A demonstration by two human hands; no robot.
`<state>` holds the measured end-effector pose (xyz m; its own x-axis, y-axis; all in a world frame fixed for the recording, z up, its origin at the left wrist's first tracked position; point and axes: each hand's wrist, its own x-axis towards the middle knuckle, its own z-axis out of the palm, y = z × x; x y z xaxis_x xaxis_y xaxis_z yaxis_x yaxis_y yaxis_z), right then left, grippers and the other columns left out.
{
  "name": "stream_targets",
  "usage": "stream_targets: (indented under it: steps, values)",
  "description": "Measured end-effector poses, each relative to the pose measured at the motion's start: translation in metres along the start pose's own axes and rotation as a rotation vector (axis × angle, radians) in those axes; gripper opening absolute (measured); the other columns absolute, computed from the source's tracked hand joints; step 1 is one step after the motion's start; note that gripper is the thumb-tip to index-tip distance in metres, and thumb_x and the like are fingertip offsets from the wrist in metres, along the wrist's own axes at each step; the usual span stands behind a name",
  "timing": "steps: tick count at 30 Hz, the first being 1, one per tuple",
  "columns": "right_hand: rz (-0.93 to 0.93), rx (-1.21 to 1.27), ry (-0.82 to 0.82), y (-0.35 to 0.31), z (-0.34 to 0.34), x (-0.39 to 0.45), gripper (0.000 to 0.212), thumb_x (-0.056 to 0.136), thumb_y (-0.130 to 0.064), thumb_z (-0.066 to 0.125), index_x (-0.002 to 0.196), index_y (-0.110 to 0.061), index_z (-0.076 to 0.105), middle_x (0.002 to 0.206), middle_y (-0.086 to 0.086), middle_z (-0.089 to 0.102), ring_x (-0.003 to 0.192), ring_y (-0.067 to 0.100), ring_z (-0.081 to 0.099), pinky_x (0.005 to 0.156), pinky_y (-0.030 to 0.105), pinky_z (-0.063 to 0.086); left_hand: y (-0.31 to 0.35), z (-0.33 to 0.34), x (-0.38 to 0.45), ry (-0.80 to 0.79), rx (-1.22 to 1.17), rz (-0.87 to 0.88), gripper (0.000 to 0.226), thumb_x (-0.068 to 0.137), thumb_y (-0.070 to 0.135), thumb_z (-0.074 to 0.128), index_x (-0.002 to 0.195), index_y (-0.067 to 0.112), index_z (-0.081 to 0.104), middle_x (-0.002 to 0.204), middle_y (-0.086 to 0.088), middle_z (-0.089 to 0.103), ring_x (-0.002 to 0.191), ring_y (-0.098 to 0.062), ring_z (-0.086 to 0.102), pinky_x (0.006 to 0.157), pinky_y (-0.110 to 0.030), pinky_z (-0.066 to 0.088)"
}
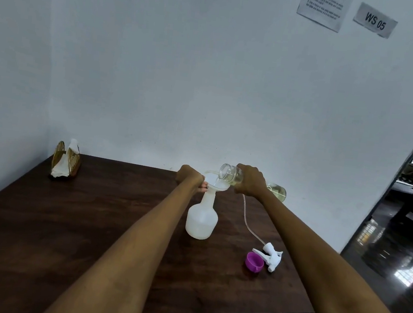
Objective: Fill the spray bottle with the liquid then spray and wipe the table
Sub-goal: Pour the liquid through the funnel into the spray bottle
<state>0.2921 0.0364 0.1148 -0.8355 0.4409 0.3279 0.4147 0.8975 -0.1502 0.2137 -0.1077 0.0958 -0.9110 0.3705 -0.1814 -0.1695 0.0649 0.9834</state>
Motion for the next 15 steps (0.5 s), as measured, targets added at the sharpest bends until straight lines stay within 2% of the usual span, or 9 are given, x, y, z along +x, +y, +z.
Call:
stream_targets:
  steps: [2,5,7,9,11,15]
  values:
    - [-0.005,0.002,0.003,-0.0008,0.0,0.0002,0.041,0.066,-0.007,0.068,0.106,-0.004,0.058,0.1,0.012,0.066,0.087,0.03,0.056,0.072,0.028,0.037,-0.0008,0.0002,0.0009,0.0,-0.003,-0.005,0.03,0.09,-0.009,0.055,0.062,0.001,0.047,0.06,-0.014,0.05,0.048,-0.016,0.051,0.053,-0.029,0.057]
    - [-0.01,-0.004,0.009,-0.0014,-0.0005,0.0002,0.041,0.068,-0.009,0.069,0.107,-0.004,0.058,0.102,0.013,0.066,0.094,0.032,0.059,0.072,0.029,0.037,-0.002,-0.0005,0.0018,0.013,0.009,0.006,0.03,0.089,-0.009,0.056,0.062,0.0,0.048,0.059,-0.014,0.051,0.04,-0.014,0.052,0.034,-0.024,0.05]
    - [-0.01,-0.009,0.005,-0.0011,-0.0007,0.0002,0.042,0.068,-0.009,0.069,0.108,-0.004,0.058,0.1,0.011,0.065,0.097,0.033,0.059,0.073,0.029,0.037,-0.0025,-0.0004,0.002,0.021,0.02,0.007,0.03,0.089,-0.008,0.056,0.062,0.0,0.048,0.058,-0.014,0.051,0.031,-0.012,0.052,0.03,-0.022,0.047]
    - [-0.004,-0.012,0.001,-0.001,-0.0015,0.0001,0.042,0.068,-0.009,0.069,0.108,-0.004,0.057,0.092,0.008,0.061,0.092,0.031,0.058,0.073,0.028,0.036,-0.0028,0.0007,0.0031,0.026,0.023,0.008,0.03,0.089,-0.008,0.057,0.061,0.0,0.049,0.057,-0.014,0.051,0.025,-0.01,0.05,0.029,-0.022,0.047]
    - [-0.005,-0.012,0.004,-0.001,-0.0022,0.0009,0.042,0.067,-0.009,0.069,0.107,-0.004,0.057,0.093,0.01,0.062,0.091,0.03,0.057,0.073,0.027,0.036,-0.0029,0.0016,0.0042,0.031,0.026,0.008,0.031,0.089,-0.008,0.057,0.06,0.0,0.049,0.056,-0.014,0.051,0.018,-0.007,0.046,0.029,-0.022,0.046]
    - [-0.008,-0.006,0.009,-0.0005,-0.0027,0.0008,0.043,0.068,-0.009,0.069,0.109,-0.005,0.057,0.091,0.007,0.058,0.082,0.023,0.047,0.073,0.026,0.033,-0.0035,0.0028,0.0069,0.034,0.027,0.012,0.029,0.089,-0.008,0.058,0.061,0.0,0.049,0.056,-0.014,0.052,0.02,-0.008,0.047,0.031,-0.023,0.048]
